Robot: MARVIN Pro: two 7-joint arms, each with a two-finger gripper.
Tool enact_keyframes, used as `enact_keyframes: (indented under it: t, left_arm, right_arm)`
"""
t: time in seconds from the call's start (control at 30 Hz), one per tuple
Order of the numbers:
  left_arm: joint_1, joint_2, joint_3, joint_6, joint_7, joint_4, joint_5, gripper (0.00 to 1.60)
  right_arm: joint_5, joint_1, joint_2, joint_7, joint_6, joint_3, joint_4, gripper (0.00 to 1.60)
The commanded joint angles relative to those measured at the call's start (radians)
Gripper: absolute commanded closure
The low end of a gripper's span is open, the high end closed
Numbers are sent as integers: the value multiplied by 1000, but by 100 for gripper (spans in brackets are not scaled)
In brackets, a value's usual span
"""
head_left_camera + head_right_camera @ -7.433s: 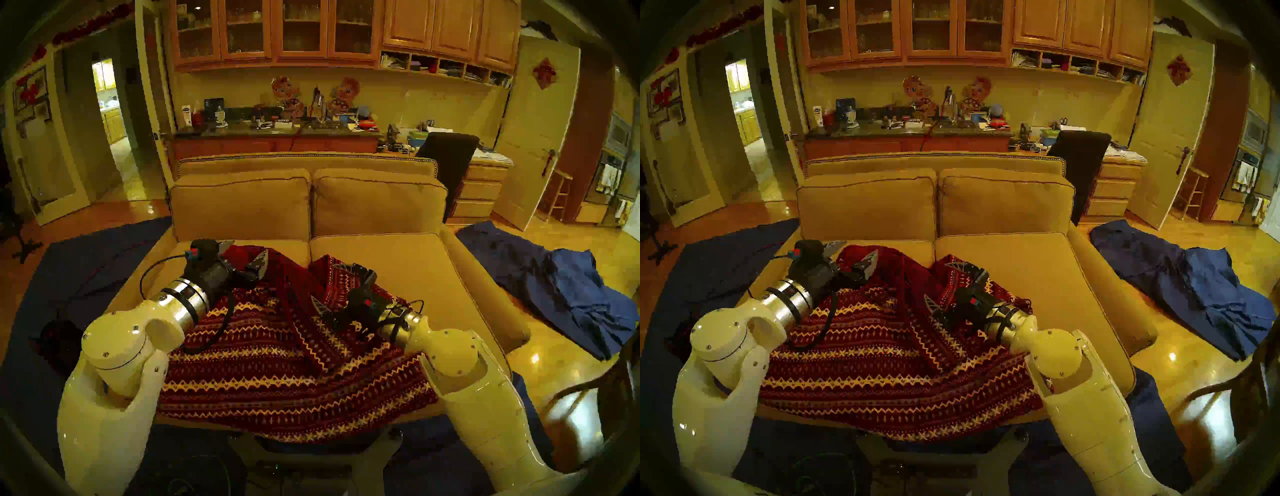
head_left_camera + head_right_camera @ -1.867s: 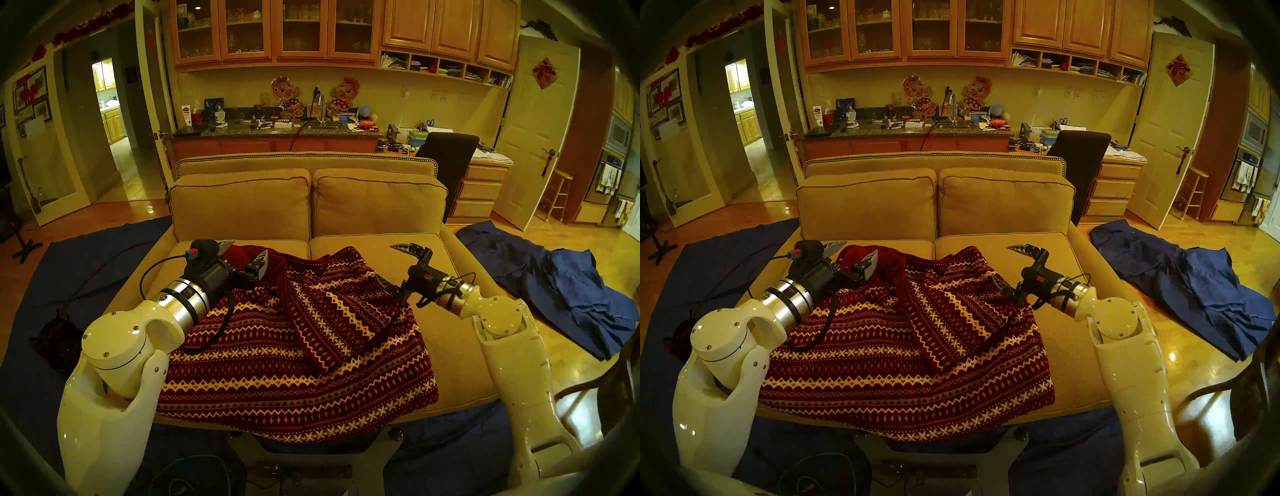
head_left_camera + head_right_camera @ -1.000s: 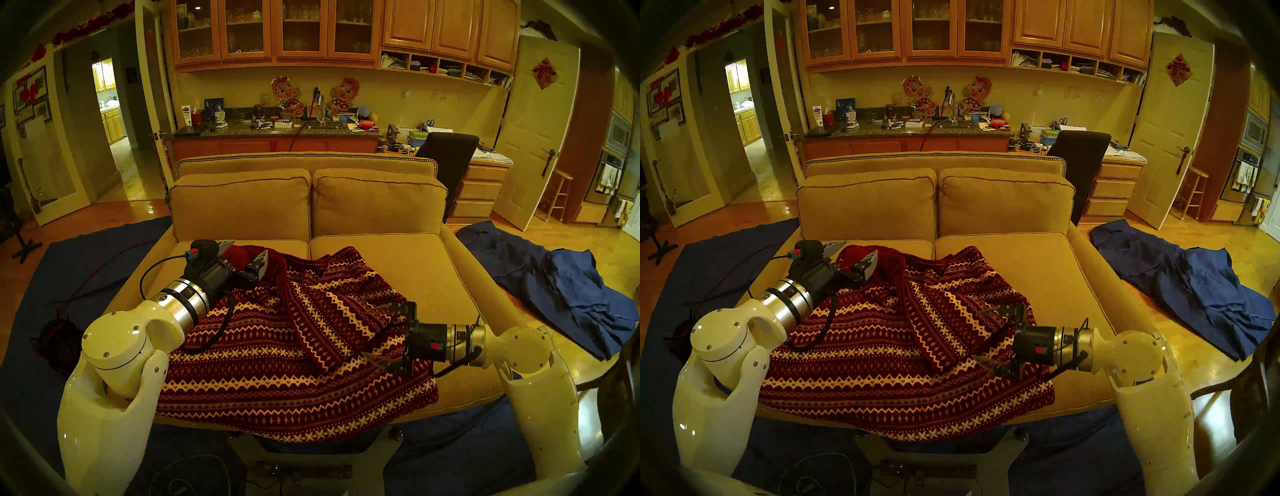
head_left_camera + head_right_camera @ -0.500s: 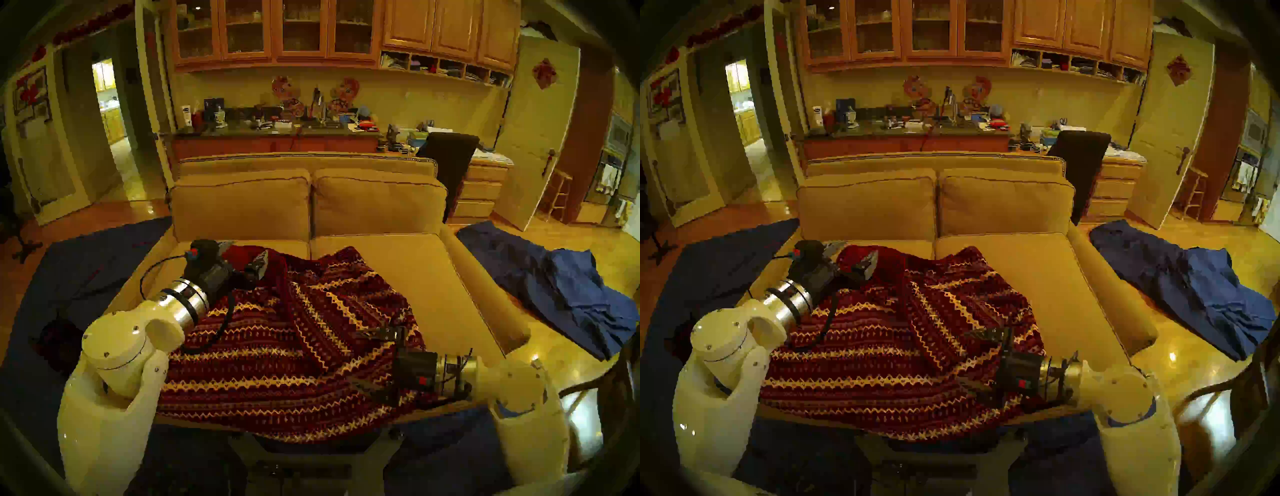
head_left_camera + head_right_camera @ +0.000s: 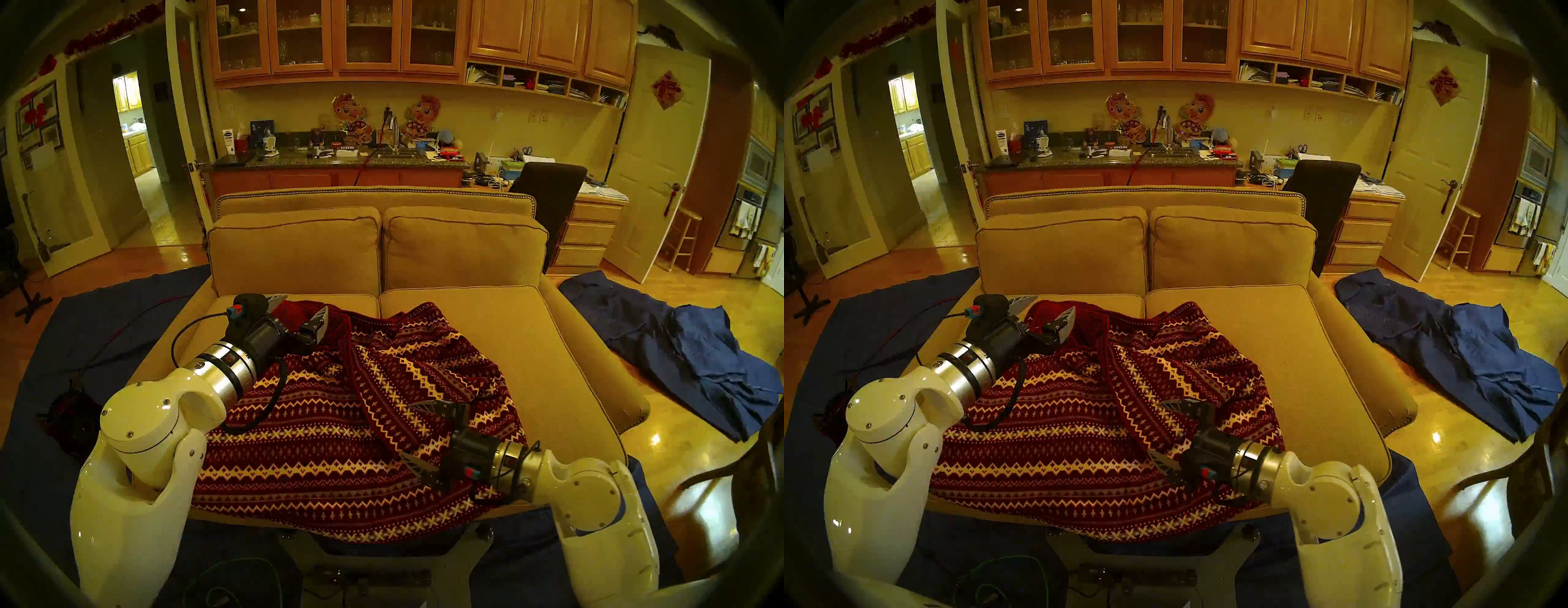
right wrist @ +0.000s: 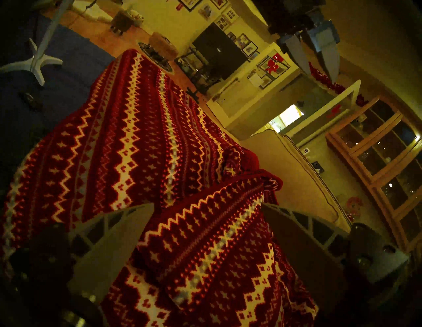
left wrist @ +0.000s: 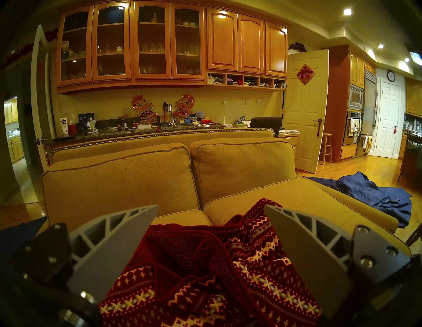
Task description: Fold the blanket in half twice
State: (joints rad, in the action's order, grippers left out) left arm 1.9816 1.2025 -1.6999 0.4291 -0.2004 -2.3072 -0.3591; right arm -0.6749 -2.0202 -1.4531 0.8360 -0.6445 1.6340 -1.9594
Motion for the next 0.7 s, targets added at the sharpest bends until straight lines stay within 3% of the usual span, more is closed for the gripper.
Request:
enact_keyframes:
  t: [0.0, 0.23, 0.67]
  left_arm:
    - [-3, -1, -2, -1, 1, -9, 1, 0]
    - [-3, -1, -2, 0, 1, -9, 1, 0]
    - [-3, -1, -2, 0, 1, -10, 1, 0]
  right_arm:
    - [-181, 18, -49, -108, -90, 15, 8, 0]
    - [-289, 2, -15, -191, -152, 49, 22, 0]
    - [-362, -38, -15, -222, -196, 63, 12, 0]
